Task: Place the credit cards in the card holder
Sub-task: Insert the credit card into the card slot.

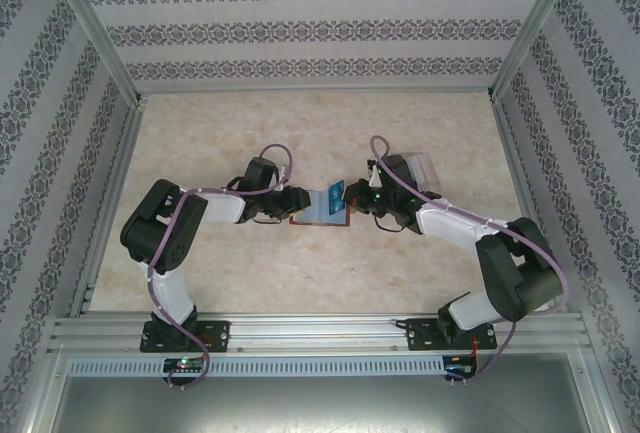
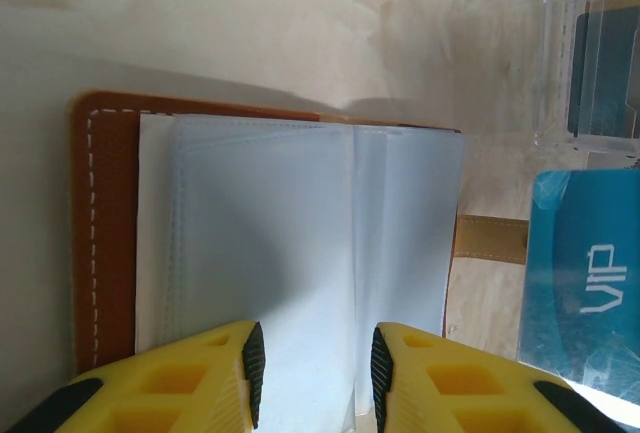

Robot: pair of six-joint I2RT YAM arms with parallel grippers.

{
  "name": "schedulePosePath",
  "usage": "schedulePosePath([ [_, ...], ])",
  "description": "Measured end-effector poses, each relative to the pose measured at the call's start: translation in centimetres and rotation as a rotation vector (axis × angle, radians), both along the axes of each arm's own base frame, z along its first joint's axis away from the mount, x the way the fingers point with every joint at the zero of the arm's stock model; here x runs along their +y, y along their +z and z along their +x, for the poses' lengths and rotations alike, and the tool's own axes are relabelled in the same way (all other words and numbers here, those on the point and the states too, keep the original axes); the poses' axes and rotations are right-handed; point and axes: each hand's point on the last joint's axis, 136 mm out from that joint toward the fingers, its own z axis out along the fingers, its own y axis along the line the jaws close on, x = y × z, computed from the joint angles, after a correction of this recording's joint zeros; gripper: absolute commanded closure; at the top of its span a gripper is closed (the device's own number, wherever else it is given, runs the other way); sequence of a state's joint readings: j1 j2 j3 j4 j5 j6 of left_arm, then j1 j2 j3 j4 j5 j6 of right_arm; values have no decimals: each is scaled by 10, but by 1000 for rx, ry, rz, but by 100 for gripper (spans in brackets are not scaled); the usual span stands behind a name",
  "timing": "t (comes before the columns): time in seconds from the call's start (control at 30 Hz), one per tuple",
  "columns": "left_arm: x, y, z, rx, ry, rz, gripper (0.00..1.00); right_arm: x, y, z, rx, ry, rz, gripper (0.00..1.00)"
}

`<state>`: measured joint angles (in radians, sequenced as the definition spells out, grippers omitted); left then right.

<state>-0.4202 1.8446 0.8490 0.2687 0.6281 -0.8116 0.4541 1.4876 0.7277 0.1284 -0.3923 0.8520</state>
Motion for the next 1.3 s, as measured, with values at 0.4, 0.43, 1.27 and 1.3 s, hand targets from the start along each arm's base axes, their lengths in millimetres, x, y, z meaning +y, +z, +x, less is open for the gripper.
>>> schedulePosePath([
  [0.4,-4,0,-2,-6,-8,6,63,12,-38,11,33,8,3,100],
  [0.43,-4,0,-2,-6,-8,6,63,13,-40,10,32,11,5,100],
  [1.27,3,1,-10,-7,12,34,60,28,-56,10,5,-10,88,100],
  [1.3,3,1,-10,-6,14,37,60,29,-56,9,6,-8,94,100],
])
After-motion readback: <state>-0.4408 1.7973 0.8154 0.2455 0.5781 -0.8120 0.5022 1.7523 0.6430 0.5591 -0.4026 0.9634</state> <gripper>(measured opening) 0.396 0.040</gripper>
